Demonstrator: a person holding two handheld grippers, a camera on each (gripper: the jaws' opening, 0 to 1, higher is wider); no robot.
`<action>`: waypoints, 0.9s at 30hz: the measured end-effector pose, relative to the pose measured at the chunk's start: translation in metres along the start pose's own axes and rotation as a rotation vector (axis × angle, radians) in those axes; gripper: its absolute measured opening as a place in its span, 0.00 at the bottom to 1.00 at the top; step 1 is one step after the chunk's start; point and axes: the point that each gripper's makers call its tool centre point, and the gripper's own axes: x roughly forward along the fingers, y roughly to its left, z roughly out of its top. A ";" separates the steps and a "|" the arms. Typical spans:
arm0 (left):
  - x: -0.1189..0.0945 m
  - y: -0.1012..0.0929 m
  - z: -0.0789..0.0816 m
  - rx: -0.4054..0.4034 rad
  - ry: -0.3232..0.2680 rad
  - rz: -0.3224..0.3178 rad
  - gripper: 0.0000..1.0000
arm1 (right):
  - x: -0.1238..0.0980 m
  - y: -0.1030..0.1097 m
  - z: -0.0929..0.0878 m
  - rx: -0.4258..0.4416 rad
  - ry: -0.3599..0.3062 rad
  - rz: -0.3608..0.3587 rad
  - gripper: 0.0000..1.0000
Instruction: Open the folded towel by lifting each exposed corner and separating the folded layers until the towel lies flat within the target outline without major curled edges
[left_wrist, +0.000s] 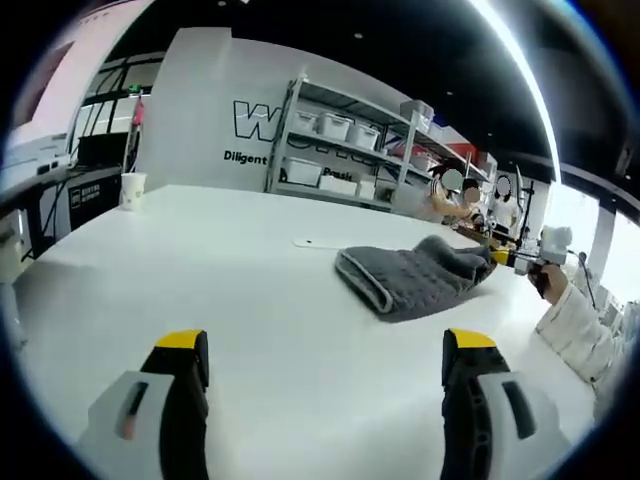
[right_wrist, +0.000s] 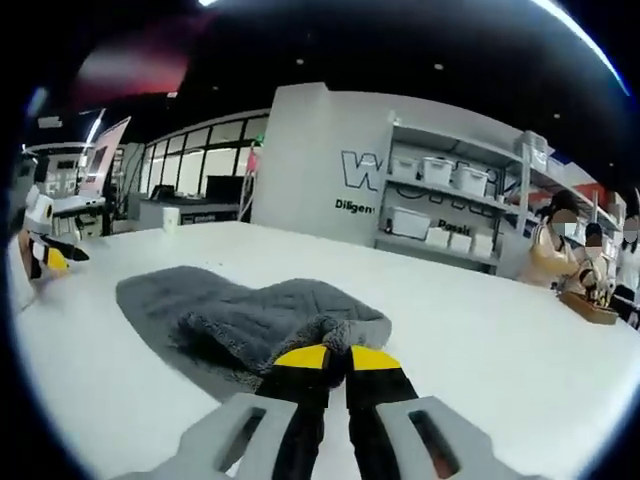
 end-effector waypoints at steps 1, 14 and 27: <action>0.000 0.000 0.000 0.000 0.001 0.000 0.96 | 0.000 0.000 -0.002 0.001 0.008 0.000 0.00; 0.001 0.001 -0.002 0.000 0.015 0.002 0.95 | 0.002 -0.012 -0.035 -0.016 0.138 -0.026 0.01; 0.001 -0.002 -0.003 0.007 0.021 -0.002 0.95 | 0.001 -0.023 -0.055 -0.144 0.261 -0.090 0.17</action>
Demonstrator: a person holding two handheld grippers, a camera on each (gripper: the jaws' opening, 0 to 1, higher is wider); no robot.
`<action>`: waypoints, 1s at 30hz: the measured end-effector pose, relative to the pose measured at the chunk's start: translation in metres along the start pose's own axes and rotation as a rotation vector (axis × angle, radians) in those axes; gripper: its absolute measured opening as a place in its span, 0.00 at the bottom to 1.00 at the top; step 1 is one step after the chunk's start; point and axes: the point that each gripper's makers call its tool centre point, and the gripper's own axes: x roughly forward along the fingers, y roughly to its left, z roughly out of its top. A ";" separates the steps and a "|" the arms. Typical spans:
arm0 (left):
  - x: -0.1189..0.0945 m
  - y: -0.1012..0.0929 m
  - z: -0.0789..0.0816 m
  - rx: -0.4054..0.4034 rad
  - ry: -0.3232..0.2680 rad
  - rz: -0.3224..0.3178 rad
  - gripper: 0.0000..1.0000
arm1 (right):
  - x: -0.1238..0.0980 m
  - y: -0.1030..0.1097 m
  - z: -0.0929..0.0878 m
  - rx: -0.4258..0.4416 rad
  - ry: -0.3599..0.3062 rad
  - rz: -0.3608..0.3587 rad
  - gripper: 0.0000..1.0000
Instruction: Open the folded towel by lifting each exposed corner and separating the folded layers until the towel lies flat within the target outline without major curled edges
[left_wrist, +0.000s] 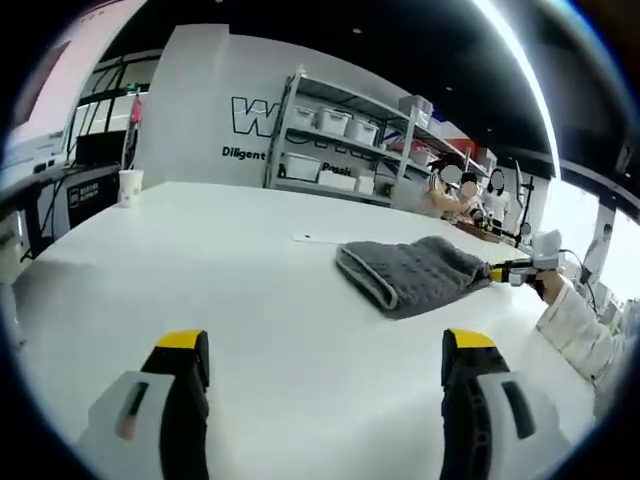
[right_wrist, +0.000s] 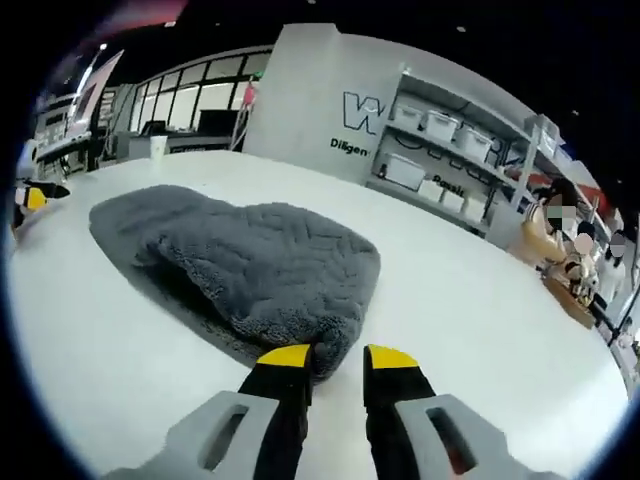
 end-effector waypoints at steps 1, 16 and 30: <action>0.000 0.000 0.000 0.001 0.001 -0.001 0.95 | 0.000 -0.002 0.000 -0.008 0.003 -0.013 0.20; -0.002 -0.003 0.002 0.009 -0.004 -0.006 0.96 | -0.024 -0.025 0.003 0.024 0.062 -0.091 0.97; -0.002 -0.007 0.003 0.032 -0.008 -0.014 0.99 | -0.027 0.007 0.019 -0.017 0.046 0.003 0.99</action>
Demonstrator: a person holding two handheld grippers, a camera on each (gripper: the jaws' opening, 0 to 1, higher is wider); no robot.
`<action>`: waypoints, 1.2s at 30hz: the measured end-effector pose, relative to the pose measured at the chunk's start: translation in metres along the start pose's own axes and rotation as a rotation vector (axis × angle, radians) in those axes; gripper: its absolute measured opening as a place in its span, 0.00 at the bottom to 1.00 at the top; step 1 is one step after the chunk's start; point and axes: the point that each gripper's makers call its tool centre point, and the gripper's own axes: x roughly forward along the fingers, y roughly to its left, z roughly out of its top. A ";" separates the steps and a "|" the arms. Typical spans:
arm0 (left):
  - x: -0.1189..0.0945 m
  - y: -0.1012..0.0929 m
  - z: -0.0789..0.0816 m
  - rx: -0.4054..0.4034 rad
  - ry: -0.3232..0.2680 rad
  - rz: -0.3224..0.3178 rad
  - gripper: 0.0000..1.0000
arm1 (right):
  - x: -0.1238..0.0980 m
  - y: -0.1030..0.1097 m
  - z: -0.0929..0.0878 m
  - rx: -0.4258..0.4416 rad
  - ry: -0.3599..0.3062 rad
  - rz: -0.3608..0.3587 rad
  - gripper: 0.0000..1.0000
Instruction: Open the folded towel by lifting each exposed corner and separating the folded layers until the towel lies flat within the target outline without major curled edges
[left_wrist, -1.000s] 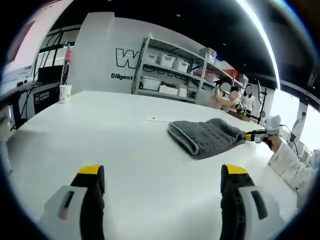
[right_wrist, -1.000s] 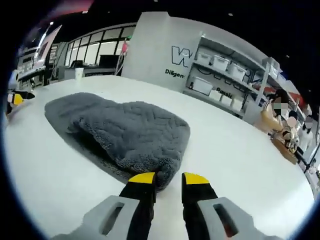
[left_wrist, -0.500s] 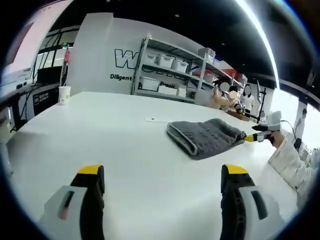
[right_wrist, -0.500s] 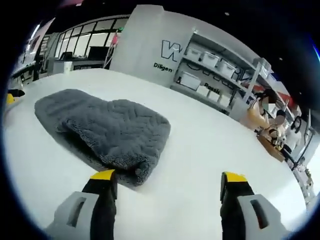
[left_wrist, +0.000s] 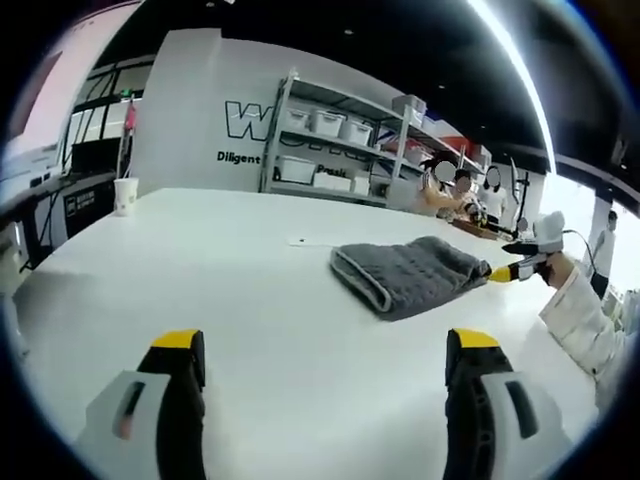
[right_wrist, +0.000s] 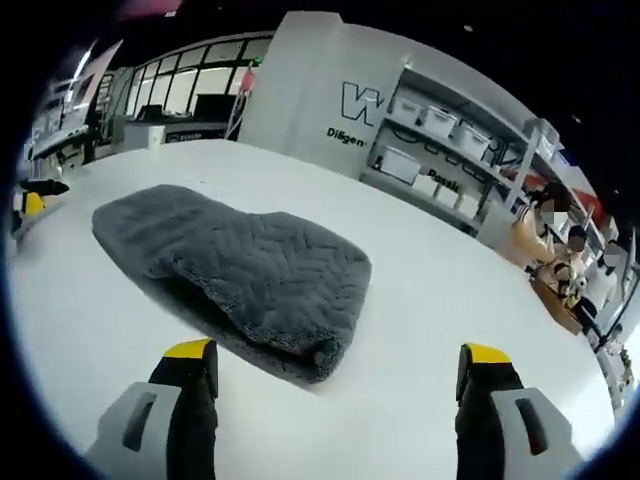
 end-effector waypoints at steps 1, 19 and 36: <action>0.000 0.000 0.000 0.002 -0.001 -0.001 0.99 | 0.000 0.003 0.002 -0.002 -0.007 0.013 0.99; 0.000 -0.005 0.000 0.017 0.012 -0.016 0.99 | -0.010 0.106 0.062 -0.109 -0.229 0.294 0.89; 0.000 -0.008 -0.002 0.028 0.025 -0.026 0.99 | -0.017 0.210 0.085 -0.295 -0.349 0.439 0.75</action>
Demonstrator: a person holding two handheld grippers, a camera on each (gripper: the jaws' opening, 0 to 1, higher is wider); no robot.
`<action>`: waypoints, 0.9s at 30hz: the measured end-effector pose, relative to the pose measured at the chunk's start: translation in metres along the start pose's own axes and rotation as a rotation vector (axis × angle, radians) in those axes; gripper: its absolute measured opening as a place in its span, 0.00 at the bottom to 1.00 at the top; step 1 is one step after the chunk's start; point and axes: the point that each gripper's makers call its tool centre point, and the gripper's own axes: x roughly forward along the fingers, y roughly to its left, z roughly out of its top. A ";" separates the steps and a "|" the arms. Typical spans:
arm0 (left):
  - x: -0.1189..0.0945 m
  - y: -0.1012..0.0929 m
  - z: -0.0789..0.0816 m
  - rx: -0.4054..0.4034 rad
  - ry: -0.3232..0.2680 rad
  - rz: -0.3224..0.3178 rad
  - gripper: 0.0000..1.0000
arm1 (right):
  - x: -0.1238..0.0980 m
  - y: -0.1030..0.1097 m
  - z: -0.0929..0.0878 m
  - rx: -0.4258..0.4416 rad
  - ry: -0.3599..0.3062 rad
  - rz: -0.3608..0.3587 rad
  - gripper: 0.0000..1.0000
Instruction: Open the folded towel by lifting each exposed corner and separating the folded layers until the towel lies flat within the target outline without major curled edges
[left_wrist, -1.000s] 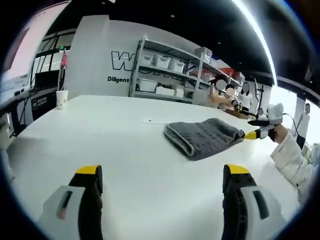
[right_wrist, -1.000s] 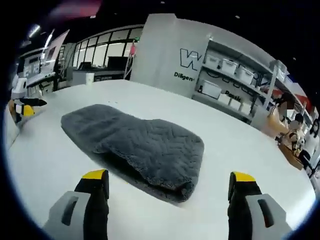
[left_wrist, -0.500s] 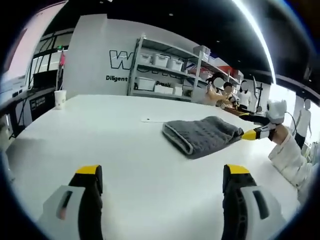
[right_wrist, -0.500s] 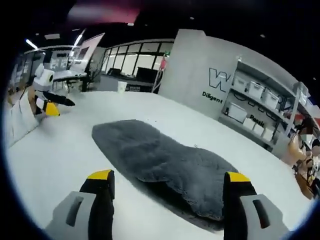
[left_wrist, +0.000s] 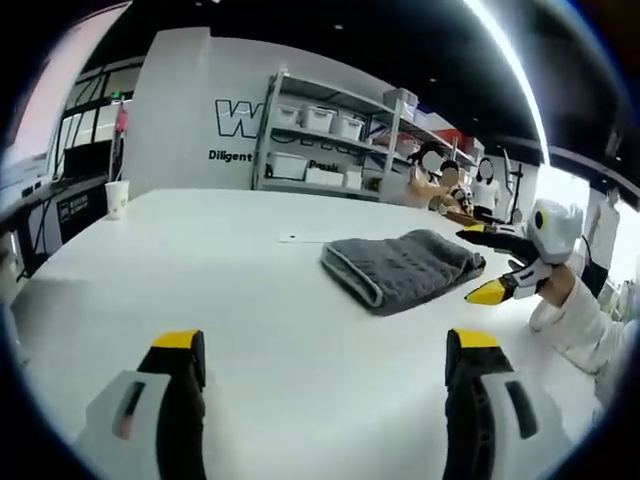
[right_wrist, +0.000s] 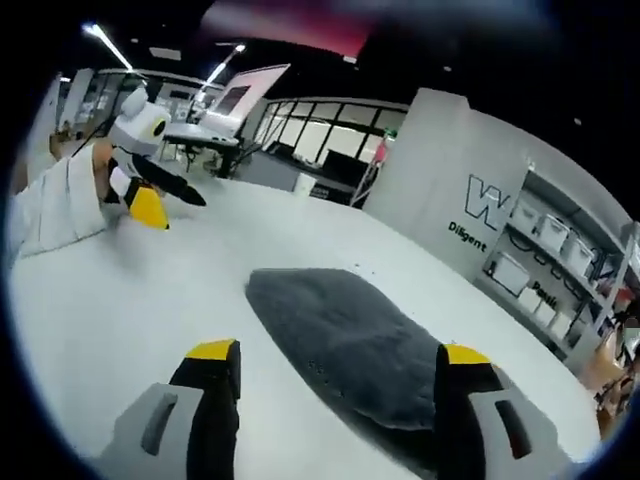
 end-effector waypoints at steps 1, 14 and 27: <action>0.000 0.000 -0.001 0.003 0.004 0.000 0.99 | 0.004 0.005 0.002 -0.002 -0.008 0.016 0.73; -0.001 -0.001 0.000 0.032 0.014 0.006 0.99 | 0.053 0.053 0.013 -0.136 0.024 0.142 0.55; -0.001 -0.002 -0.002 0.038 0.020 0.000 0.98 | 0.080 0.077 0.026 -0.170 0.006 0.187 0.37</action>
